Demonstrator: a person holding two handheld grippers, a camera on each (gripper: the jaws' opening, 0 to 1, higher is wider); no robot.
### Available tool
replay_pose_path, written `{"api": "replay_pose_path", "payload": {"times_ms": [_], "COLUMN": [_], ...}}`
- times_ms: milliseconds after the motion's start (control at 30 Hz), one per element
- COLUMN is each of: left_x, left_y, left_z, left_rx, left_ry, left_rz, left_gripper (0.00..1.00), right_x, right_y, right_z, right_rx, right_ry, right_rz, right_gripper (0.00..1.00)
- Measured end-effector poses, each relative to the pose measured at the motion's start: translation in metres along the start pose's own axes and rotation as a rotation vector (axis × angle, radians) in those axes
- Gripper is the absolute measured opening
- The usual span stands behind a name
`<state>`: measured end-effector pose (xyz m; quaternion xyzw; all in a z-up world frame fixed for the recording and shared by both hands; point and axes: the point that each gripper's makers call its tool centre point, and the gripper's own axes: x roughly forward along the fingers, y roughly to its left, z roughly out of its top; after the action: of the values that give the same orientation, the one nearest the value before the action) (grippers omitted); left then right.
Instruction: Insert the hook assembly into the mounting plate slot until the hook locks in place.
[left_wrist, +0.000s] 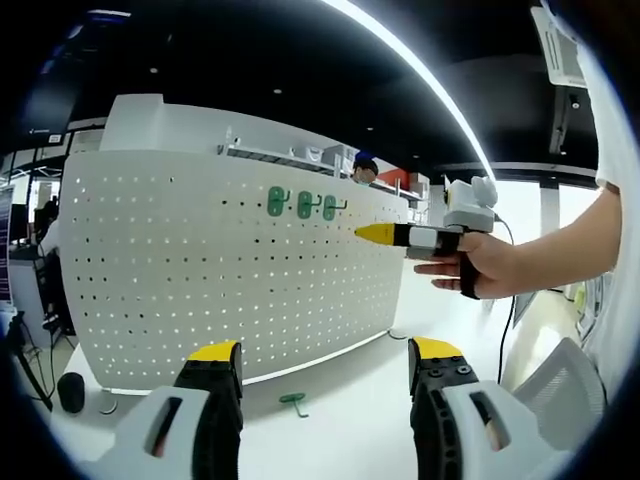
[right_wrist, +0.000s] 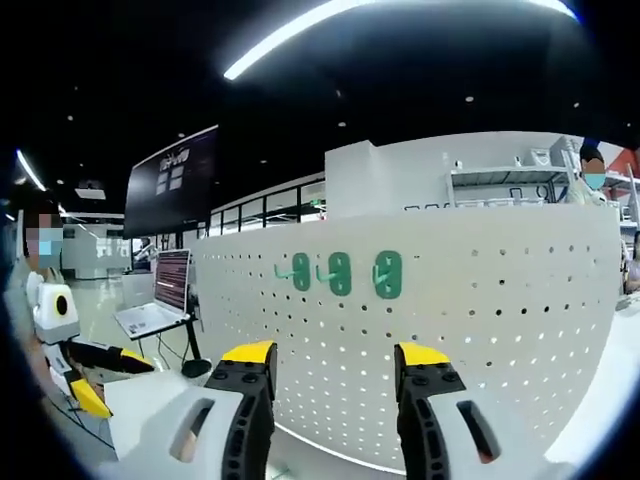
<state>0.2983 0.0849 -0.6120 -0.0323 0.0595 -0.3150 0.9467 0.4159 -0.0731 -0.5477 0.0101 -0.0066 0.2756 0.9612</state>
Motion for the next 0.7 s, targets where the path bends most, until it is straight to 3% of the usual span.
{"api": "replay_pose_path", "payload": {"times_ms": [700], "left_x": [0.0], "left_y": [0.002], "left_z": [0.002], "left_rx": [0.001], "left_ry": [-0.005], "left_rz": [0.001], "left_gripper": [0.7], "right_x": [-0.023], "right_y": [0.009], "right_z": [-0.019], "right_rx": [-0.013], "right_ry": [0.034], "right_rz": [0.01], "right_gripper": [0.49]}}
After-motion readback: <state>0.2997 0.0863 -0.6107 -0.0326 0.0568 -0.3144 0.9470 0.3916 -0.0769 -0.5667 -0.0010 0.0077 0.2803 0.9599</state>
